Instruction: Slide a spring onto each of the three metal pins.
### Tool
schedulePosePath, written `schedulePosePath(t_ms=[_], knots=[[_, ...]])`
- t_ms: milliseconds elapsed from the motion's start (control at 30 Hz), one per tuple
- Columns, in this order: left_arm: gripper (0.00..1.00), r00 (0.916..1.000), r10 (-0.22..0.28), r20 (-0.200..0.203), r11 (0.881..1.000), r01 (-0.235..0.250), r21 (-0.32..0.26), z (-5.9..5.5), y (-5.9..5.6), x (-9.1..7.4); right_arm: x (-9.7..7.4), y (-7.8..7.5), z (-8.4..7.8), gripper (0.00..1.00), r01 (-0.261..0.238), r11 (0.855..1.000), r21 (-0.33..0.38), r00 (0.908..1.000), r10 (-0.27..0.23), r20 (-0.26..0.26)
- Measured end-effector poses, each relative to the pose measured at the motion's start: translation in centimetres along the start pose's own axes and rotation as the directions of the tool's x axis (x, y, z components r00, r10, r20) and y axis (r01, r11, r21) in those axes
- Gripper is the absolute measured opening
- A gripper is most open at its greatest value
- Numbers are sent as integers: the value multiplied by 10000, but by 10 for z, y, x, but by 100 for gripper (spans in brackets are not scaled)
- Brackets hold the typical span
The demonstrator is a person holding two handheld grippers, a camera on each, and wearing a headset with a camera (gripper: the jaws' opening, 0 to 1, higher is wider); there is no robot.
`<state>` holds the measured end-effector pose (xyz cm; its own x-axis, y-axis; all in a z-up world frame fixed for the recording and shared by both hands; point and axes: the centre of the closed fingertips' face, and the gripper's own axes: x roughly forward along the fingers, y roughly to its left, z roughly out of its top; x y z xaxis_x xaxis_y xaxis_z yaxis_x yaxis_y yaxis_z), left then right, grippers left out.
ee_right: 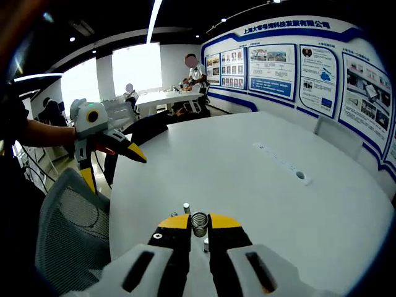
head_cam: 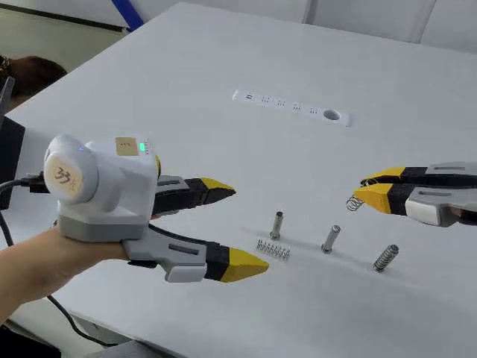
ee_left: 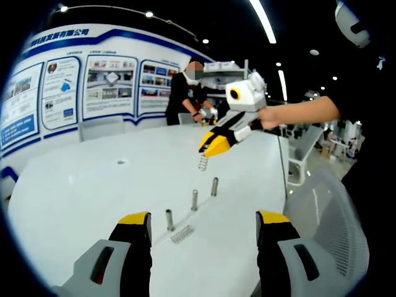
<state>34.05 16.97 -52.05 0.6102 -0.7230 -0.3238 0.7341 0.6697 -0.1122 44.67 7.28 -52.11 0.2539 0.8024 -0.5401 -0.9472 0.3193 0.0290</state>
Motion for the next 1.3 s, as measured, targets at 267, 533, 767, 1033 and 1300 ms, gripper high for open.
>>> schedulePosePath(t_ms=[267, 533, 767, 1033, 1300], knots=[[74, 9999, 166, -3, 9991, -166, -386, -6, 3, -4, 21, -4, -18, 11, 153, 9990, 418, 9995, -142, -265], [76, 9993, 368, 21, 9963, -366, -772, -11, 7, -6, 29, -5, -33, 11, 147, 9969, 776, 9984, -103, -559], [77, 9994, 334, 87, 9938, -323, -1064, -12, 5, -5, 30, -5, -35, 11, 163, 9930, 1174, 9990, -112, -434], [76, 9993, 363, 23, 9934, -359, -1093, -13, 6, -6, 38, -1, -44, 11, 95, 9979, 635, 9959, -37, -900], [77, 9993, 365, -45, 9931, -368, -1116, -15, 6, -6, 43, -1, -52, 11, 134, 9992, 365, 9924, -88, -1224]])
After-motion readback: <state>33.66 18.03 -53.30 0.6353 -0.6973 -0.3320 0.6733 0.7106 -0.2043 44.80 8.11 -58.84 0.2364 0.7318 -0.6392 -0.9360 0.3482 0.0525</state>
